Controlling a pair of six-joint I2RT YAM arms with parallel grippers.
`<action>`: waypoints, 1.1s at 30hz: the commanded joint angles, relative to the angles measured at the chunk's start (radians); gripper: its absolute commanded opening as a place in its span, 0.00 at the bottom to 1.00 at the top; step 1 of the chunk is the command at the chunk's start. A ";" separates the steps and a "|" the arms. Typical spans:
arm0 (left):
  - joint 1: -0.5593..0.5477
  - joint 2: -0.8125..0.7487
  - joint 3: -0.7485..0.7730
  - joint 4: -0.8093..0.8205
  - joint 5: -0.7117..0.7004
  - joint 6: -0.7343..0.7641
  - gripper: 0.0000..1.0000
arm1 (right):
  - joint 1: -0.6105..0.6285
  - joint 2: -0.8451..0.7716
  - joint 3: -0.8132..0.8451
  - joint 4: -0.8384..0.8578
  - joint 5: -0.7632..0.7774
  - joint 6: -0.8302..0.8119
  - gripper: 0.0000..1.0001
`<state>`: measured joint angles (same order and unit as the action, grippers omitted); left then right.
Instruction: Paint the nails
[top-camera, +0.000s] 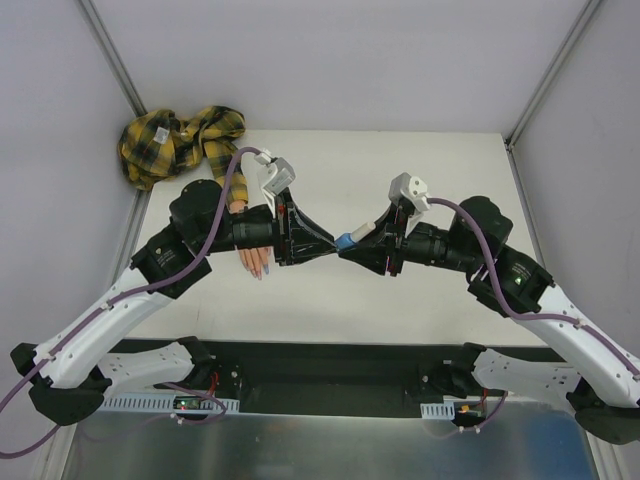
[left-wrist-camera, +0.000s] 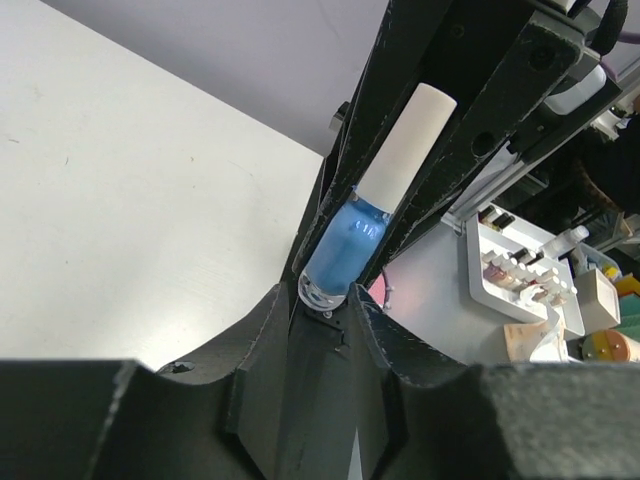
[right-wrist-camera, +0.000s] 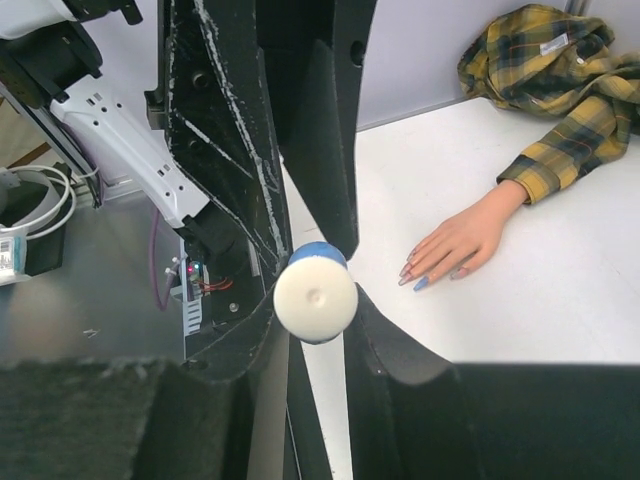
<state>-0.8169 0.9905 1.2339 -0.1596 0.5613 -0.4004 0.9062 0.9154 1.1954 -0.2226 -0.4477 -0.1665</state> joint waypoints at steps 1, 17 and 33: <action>0.004 -0.009 -0.010 -0.023 -0.055 0.020 0.24 | 0.000 -0.027 0.064 0.025 0.000 -0.022 0.00; 0.005 0.056 0.006 -0.035 0.146 0.058 0.15 | 0.000 0.031 0.099 0.025 -0.028 -0.034 0.00; 0.002 0.031 -0.022 0.020 0.221 0.029 0.12 | -0.001 0.062 0.090 0.078 -0.016 -0.013 0.00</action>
<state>-0.8028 1.0290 1.2274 -0.2081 0.6884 -0.3584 0.8970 0.9577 1.2419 -0.3256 -0.4419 -0.1955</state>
